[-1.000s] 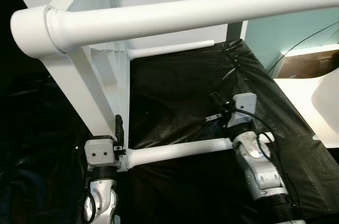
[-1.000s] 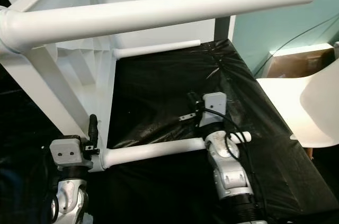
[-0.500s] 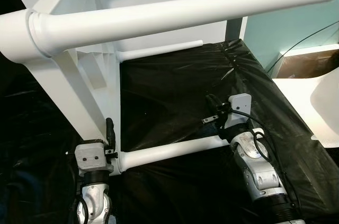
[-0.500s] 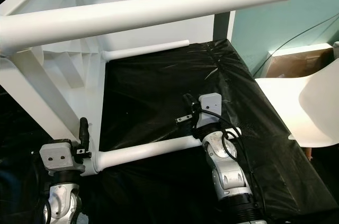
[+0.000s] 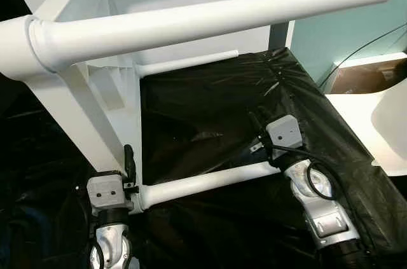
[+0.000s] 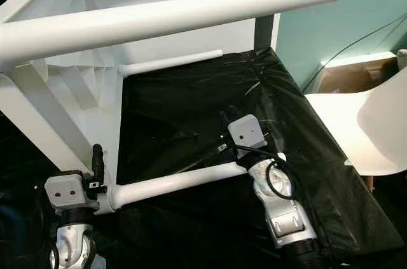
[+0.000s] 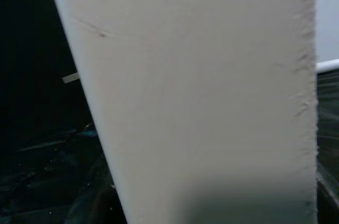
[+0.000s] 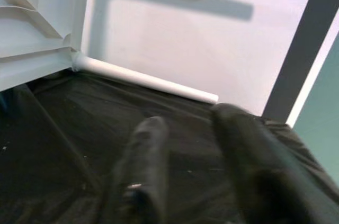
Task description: Building children table
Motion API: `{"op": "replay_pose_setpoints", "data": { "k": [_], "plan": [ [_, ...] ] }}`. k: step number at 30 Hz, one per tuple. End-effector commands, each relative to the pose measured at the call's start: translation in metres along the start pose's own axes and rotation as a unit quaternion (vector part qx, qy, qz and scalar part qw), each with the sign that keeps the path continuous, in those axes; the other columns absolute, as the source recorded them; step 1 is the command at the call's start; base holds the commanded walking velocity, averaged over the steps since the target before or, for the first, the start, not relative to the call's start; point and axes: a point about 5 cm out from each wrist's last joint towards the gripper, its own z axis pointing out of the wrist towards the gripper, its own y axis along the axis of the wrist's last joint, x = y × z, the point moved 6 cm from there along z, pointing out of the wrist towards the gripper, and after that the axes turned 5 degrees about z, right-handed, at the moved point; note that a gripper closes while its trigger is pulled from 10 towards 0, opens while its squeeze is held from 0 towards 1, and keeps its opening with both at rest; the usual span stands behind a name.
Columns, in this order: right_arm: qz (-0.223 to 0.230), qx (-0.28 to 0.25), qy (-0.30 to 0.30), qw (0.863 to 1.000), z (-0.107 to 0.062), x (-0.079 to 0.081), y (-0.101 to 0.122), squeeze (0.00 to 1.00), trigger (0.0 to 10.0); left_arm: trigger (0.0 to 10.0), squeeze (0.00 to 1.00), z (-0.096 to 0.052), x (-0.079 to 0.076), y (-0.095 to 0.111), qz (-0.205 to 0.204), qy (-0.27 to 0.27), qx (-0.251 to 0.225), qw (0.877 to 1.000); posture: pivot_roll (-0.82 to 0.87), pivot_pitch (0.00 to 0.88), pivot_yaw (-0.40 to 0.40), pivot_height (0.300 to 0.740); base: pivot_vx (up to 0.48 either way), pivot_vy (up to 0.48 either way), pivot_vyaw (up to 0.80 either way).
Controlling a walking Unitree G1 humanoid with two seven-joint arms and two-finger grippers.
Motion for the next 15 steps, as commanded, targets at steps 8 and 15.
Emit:
{"op": "replay_pose_setpoints", "data": {
  "k": [8,15],
  "plan": [
    [-0.049,-0.016,0.024,0.998,-0.002,0.009,0.007,0.0,10.0,10.0,0.96,-0.018,0.004,-0.032,0.035,-0.015,0.067,0.997,-0.03,0.006,0.088,0.74,0.0,0.0,0.0],
    [-0.151,-0.063,0.058,0.985,-0.008,0.016,0.025,0.0,10.0,10.0,0.0,-0.025,-0.005,-0.03,0.051,-0.042,0.063,0.996,-0.03,0.009,0.083,0.74,0.0,0.0,0.0]
  ]
}}
